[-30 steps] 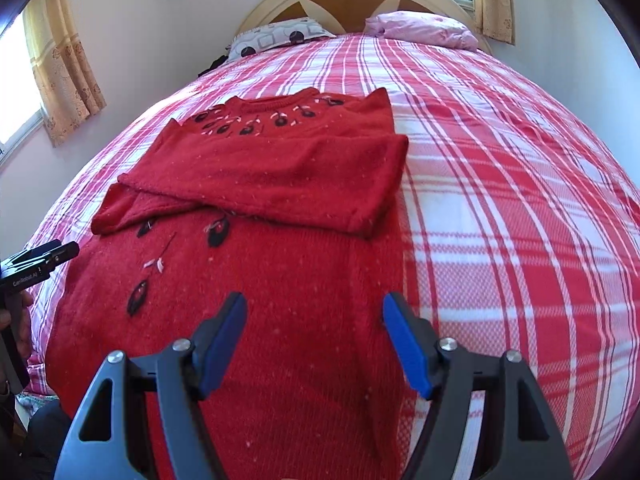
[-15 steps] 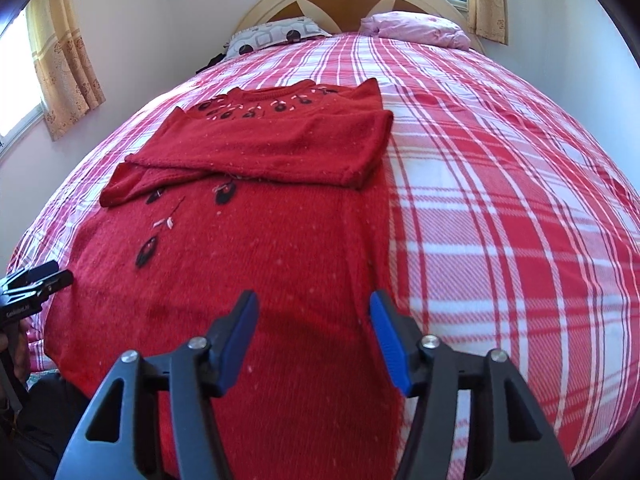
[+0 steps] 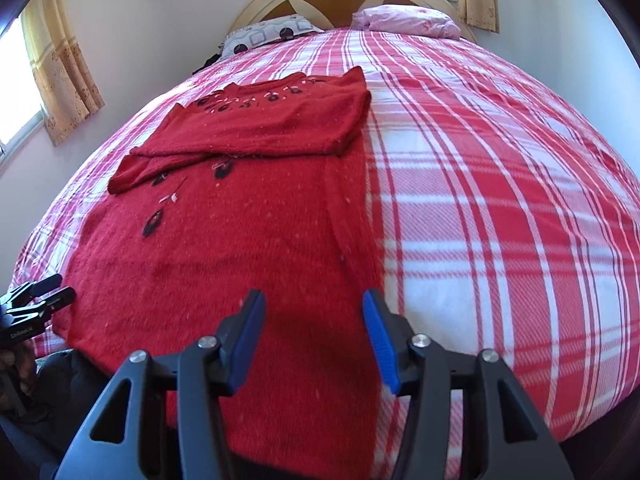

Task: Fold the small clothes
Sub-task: 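Move both tools to the sweater hem, then grasp the sweater hem with the left tool while the right tool grasps it too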

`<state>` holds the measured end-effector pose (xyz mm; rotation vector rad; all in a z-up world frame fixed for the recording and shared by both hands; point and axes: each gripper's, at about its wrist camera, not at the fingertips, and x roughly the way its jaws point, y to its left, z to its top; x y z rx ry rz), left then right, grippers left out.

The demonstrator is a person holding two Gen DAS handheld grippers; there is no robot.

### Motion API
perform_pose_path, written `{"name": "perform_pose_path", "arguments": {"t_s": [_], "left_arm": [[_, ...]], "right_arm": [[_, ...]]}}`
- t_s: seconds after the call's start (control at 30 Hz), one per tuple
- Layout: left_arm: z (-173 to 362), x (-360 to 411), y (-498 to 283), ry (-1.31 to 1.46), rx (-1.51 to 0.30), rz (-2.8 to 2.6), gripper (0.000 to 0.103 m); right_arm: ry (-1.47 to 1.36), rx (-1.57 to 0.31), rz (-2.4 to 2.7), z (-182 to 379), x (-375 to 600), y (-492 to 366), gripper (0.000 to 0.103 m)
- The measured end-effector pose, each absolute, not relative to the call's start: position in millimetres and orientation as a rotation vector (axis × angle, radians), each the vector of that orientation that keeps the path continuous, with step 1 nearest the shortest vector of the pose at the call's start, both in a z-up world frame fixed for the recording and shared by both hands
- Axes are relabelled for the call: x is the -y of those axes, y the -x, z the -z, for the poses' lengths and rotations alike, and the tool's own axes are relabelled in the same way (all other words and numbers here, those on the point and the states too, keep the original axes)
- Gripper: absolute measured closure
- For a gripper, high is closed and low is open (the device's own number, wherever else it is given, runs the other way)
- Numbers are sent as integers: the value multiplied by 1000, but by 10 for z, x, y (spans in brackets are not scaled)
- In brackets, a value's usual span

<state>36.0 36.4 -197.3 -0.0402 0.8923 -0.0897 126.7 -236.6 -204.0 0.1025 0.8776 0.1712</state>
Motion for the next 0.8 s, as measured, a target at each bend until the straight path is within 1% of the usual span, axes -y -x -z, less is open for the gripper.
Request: {"name": "perform_pose_path", "arguments": {"t_s": [0.17,0.27,0.3,0.4,0.57,0.7,0.8], "left_arm": [[1965,-356,-313,44,-893,101,41],[1955,-329,-269,47,-895,116,52],[1950,-321,-258,49,-898,123,54],[1947,-318,-241,64,-909,129,54],[1946,-374,-198,71,-921,102,54],[1963,-388,-191,77,-929,104,54],[1961,-415,-183,88,-933,100,54]], "right_arm": [[-152,-905,-146,2107,2568,-1133,50],[-187,-914,-159,2106,2620,-1051,53],[-192,-916,-164,2106,2623,-1034,54],[-214,-928,-215,2121,2589,-992,60],[-187,-936,-231,2151,2532,-970,61],[-198,-938,-229,2168,2576,-948,67],[-198,-940,-232,2166,2578,-934,67]]}}
